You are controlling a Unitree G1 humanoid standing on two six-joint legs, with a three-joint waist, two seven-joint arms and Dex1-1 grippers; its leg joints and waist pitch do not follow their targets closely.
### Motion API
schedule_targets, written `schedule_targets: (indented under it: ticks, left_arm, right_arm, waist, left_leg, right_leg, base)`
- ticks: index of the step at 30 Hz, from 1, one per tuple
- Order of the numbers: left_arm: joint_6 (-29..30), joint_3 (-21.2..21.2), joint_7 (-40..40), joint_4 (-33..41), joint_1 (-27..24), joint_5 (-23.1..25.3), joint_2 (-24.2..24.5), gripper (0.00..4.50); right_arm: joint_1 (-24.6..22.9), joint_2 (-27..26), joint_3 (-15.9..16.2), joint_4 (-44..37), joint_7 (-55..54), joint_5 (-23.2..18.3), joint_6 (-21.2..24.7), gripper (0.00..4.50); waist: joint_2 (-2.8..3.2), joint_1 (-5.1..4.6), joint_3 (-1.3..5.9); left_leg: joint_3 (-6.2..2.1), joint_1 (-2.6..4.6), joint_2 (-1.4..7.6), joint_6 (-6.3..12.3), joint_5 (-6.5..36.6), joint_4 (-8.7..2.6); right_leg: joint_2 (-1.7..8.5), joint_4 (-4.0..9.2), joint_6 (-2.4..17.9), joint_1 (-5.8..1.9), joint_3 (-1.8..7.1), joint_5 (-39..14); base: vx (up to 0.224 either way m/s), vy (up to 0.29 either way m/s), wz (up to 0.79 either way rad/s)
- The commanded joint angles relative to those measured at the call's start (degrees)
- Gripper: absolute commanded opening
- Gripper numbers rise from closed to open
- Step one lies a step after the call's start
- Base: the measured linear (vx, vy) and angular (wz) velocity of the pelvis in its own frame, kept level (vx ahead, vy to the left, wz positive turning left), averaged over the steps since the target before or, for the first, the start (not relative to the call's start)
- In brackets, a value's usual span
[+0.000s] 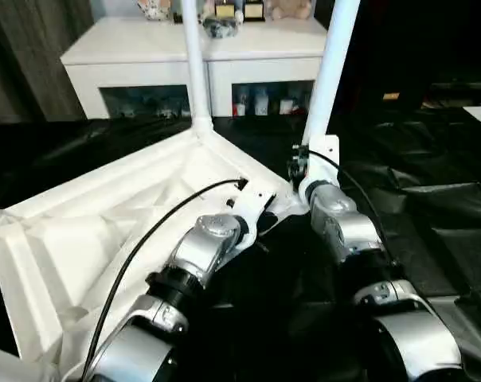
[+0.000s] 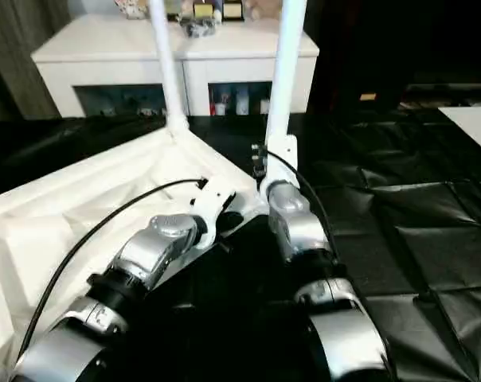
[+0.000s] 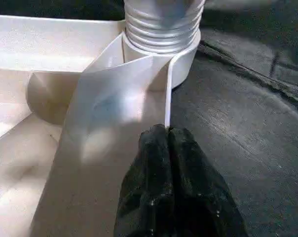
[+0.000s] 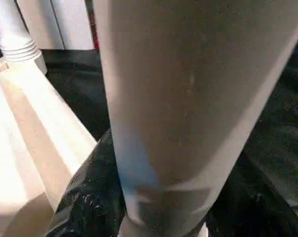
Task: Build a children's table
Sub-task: Rotate leg to tighten
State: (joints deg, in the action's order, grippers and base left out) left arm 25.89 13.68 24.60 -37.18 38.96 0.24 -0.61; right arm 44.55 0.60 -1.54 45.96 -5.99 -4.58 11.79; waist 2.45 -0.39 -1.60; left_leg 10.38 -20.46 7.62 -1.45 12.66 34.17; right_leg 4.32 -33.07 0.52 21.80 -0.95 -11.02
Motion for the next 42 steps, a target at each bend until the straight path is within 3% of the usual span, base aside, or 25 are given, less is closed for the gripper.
schedule_targets:
  ticks: [1, 4, 6, 10, 11, 12, 14, 15, 17, 18, 19, 23, 28, 29, 31, 34, 38, 42]
  left_arm:
    - [-0.08, -2.21, -3.85, -2.93, 0.88, 1.24, 1.17, 0.00]
    - [-1.21, -2.06, -3.13, -3.38, 1.30, 1.26, 1.70, 0.00]
    - [-1.80, -1.67, -1.83, -3.34, 1.32, 1.34, 2.14, 0.00]
    - [-4.80, 1.61, 5.33, -0.18, -0.41, 2.02, 5.27, 0.00]
    - [-4.79, 1.69, 5.54, -0.05, -0.49, 2.03, 5.39, 0.00]
    - [-4.73, 2.50, 7.62, 1.27, -1.28, 2.03, 6.54, 0.00]
    - [-5.91, 3.76, 10.27, 2.92, -2.32, 2.34, 8.24, 0.00]
    - [-6.39, 4.22, 11.68, 3.69, -2.84, 2.27, 9.01, 0.00]
    - [-5.76, 4.66, 13.14, 5.07, -3.63, 2.15, 10.21, 0.00]
    - [-6.24, 5.79, 16.39, 7.47, -5.09, 2.12, 12.63, 0.00]
    - [-6.56, 6.42, 19.17, 9.60, -6.40, 1.64, 14.51, 0.00]
    - [-8.86, 8.26, 28.01, 15.71, -9.88, -0.59, 19.58, 0.00]
    - [-9.65, 9.45, 38.49, 23.43, -13.73, -4.54, 25.75, 0.00]
    - [-8.93, 9.33, 40.28, 25.45, -14.39, -5.23, 27.31, 0.00]
    - [-8.69, 9.07, 40.65, 26.05, -14.58, -5.44, 27.79, 0.00]
    - [-8.55, 8.37, 41.31, 27.24, -14.88, -6.07, 28.44, 0.00]
    - [-8.53, 8.33, 42.17, 28.18, -15.05, -6.33, 29.03, 0.00]
    - [-8.05, 8.30, 42.31, 29.00, -15.33, -6.76, 29.02, 0.00]
  right_arm:
    - [-2.60, -0.99, 0.49, 7.19, -0.41, 0.57, 1.86, 1.83]
    - [-2.17, -0.97, 0.34, 6.74, 3.89, -0.28, -1.39, 1.83]
    - [-1.63, -0.64, 0.12, 6.71, 5.74, -0.26, -3.24, 2.39]
    - [-1.49, 1.62, 1.17, 1.72, 14.36, -1.44, -4.47, 2.87]
    - [-1.54, 1.71, 1.22, 1.47, 14.74, -1.54, -4.35, 2.95]
    - [-2.09, 2.51, 1.70, -0.89, 18.46, -2.47, -3.19, 2.95]
    - [-3.32, 3.84, 2.15, -4.56, 21.90, -3.30, -2.21, 2.99]
    - [-3.90, 4.38, 2.19, -6.17, 23.27, -3.93, -1.21, 3.17]
    - [-4.92, 5.63, 2.59, -8.67, 25.46, -4.58, 0.39, 3.39]
    - [-6.75, 8.03, 3.61, -12.59, 28.94, -5.11, 2.10, 3.39]
    - [-8.45, 10.17, 4.65, -15.56, 32.64, -5.53, 3.46, 3.60]
    - [-13.34, 15.68, 7.21, -23.72, 43.71, -7.93, 5.61, 3.71]
    - [-19.13, 24.05, 11.43, -33.41, 56.98, -9.53, 6.95, 3.71]
    - [-20.57, 26.53, 12.74, -36.51, 60.22, -10.27, 7.89, 3.71]
    - [-21.19, 27.67, 13.44, -37.80, 61.78, -10.52, 8.11, 3.71]
    - [-22.22, 29.61, 14.73, -40.11, 64.42, -10.17, 8.45, 3.71]
    - [-21.99, 30.27, 15.92, -39.59, 65.30, -8.21, 7.77, 3.71]
    - [-21.71, 31.32, 17.61, -39.37, 66.37, -6.89, 7.06, 3.71]
  waist:
    - [-0.24, 0.01, 1.87]
    - [-0.31, 0.23, 1.96]
    - [-0.24, 0.36, 2.02]
    - [0.15, 0.37, 2.44]
    - [0.07, 0.41, 2.93]
    - [0.14, 0.49, 3.30]
    - [0.32, 0.84, 3.37]
    - [0.61, 0.95, 3.45]
    - [0.61, 1.22, 3.48]
    - [0.61, 1.77, 3.32]
    - [0.77, 1.79, 3.23]
    - [0.96, 2.87, 2.89]
    - [1.36, 3.47, 2.72]
    - [1.11, 3.55, 2.55]
    - [1.20, 3.59, 2.48]
    - [1.01, 3.83, 2.33]
    - [0.94, 3.66, 2.38]
    - [0.89, 3.79, 2.73]
  left_leg:
    - [-2.39, 0.32, 4.67, -0.39, 20.28, -5.84]
    - [-2.29, 0.41, 4.74, -0.24, 19.98, -5.84]
    - [-2.25, 0.23, 4.79, 0.35, 18.47, -5.84]
    - [-2.37, -0.41, 4.96, 1.81, 14.01, -5.60]
    - [-2.31, -0.44, 5.09, 3.17, 9.62, -5.04]
    - [-2.08, -0.56, 4.90, 5.72, 3.64, -4.23]
    - [-1.76, -0.40, 4.89, 9.35, -1.22, -3.54]
    - [-1.68, -0.58, 4.96, 11.16, -2.78, -3.24]
    - [-1.65, -0.39, 5.23, 12.15, -3.88, -3.08]
    - [-1.67, -0.35, 5.59, 12.74, -3.47, -3.13]
    - [-1.60, -0.35, 5.64, 12.58, -2.98, -3.15]
    - [-1.51, 0.07, 6.15, 9.38, 0.90, -3.64]
    - [-1.24, 0.15, 6.04, 6.72, 2.99, -3.76]
    - [-1.22, 0.15, 6.11, 6.07, 4.50, -3.99]
    - [-0.96, 0.13, 5.97, 5.58, 5.61, -4.01]
    - [-0.69, 0.33, 5.98, 3.39, 8.86, -4.19]
    - [-0.72, 0.17, 5.72, 2.72, 8.89, -4.08]
    - [-0.78, -0.03, 5.67, 3.94, 5.53, -3.67]
  right_leg:
    - [4.30, 4.33, 10.96, -0.75, 1.91, -14.99]
    - [4.34, 4.48, 10.62, -0.65, 1.94, -15.56]
    - [4.28, 4.30, 11.04, -0.85, 1.92, -13.52]
    - [4.54, 3.51, 13.09, -1.78, 1.72, -7.22]
    - [4.50, 2.79, 14.24, -2.08, 1.56, -0.91]
    - [4.47, 1.87, 15.97, -2.28, 1.47, 7.49]
    - [4.44, 1.38, 18.06, -1.91, 1.18, 14.32]
    - [4.64, 1.09, 18.71, -1.97, 1.09, 16.15]
    - [4.61, 1.02, 19.07, -1.87, 0.85, 16.64]
    - [4.64, 1.07, 19.01, -1.93, 0.54, 14.20]
    - [4.63, 1.11, 18.88, -1.80, 0.58, 12.91]
    - [4.39, 1.36, 17.69, -1.68, 0.56, 6.24]
    - [4.09, 1.22, 17.23, -1.49, 0.47, 4.54]
    - [4.03, 1.36, 16.86, -1.62, 0.51, 2.97]
    - [4.18, 1.47, 16.71, -1.43, 0.66, 1.64]
    - [4.34, 1.94, 15.83, -1.29, 0.88, -3.60]
    - [4.32, 2.01, 15.26, -1.23, 0.95, -5.05]
    - [4.31, 1.51, 15.63, -1.48, 0.86, -1.30]
  base:
    - [0.000, 0.000, 0.00]
    - [0.000, 0.000, 0.00]
    - [0.000, 0.000, 0.00]
    - [0.000, 0.000, 0.00]
    - [0.000, 0.000, 0.00]
    - [0.000, 0.000, 0.00]
    - [0.000, 0.000, 0.00]
    - [0.000, 0.000, 0.00]
    - [0.000, 0.000, 0.00]
    - [0.000, 0.000, 0.00]
    - [0.000, 0.000, 0.00]
    - [0.000, 0.000, 0.00]
    - [0.000, 0.000, 0.00]
    - [0.000, 0.000, 0.00]
    - [0.000, 0.000, 0.00]
    - [0.000, 0.000, 0.00]
    - [0.000, 0.000, 0.00]
    - [0.000, 0.000, 0.00]
